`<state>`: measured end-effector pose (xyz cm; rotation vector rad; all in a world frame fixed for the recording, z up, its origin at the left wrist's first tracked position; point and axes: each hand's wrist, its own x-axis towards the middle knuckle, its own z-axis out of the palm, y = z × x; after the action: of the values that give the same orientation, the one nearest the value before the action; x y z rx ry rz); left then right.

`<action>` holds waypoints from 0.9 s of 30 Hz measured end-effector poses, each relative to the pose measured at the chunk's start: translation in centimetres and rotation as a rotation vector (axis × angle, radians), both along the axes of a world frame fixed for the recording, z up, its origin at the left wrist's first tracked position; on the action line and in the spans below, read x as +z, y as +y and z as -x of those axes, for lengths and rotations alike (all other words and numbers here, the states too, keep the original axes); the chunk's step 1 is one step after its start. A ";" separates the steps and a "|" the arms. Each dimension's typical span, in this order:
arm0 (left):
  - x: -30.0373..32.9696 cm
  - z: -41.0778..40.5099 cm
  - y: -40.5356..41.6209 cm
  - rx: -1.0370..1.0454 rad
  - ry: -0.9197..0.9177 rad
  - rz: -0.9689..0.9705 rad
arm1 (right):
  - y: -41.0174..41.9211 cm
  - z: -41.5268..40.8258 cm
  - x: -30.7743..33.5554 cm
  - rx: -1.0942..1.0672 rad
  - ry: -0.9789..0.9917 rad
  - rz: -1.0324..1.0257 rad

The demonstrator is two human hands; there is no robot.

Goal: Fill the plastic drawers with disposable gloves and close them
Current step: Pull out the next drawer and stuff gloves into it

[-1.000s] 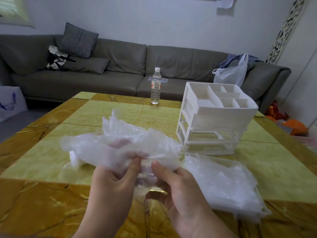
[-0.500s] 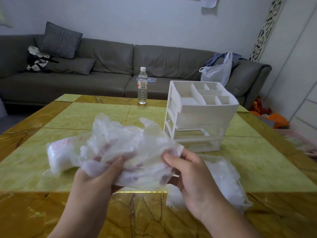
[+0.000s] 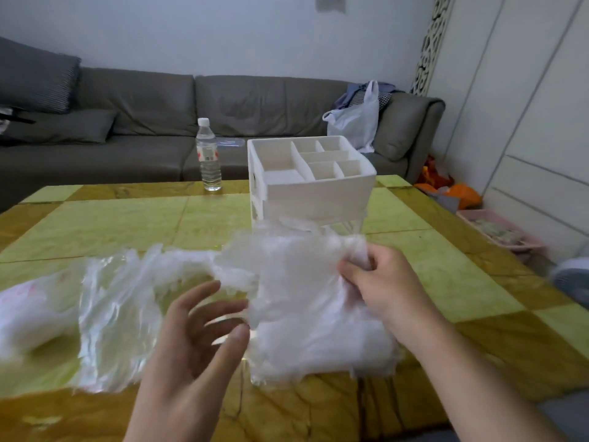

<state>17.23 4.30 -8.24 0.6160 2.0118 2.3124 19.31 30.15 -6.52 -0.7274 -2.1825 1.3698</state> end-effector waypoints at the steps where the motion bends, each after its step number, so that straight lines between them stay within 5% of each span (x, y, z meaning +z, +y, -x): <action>1: 0.0 0.5 -0.2 0.050 0.054 0.051 | 1.0 -0.1 -0.4 -0.007 -0.053 -0.068; 4: 2.0 1.2 0.2 0.223 0.406 0.313 | 2.6 -0.4 -1.3 0.010 -0.199 -0.223; 8: 4.3 1.2 6.1 -0.028 0.783 0.604 | 3.0 -0.4 -1.8 0.072 -0.244 -0.315; 15: 0.2 4.2 13.2 -0.281 0.616 1.416 | 2.5 -0.2 -1.7 0.142 -0.333 -0.443; 27: -1.5 5.1 13.1 -0.387 0.476 1.514 | 2.3 -0.8 -1.2 0.043 -0.502 -0.697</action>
<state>12.09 17.38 -9.74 1.1564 2.6391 0.0820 20.09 32.46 -7.71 -0.7922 -2.8185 0.3702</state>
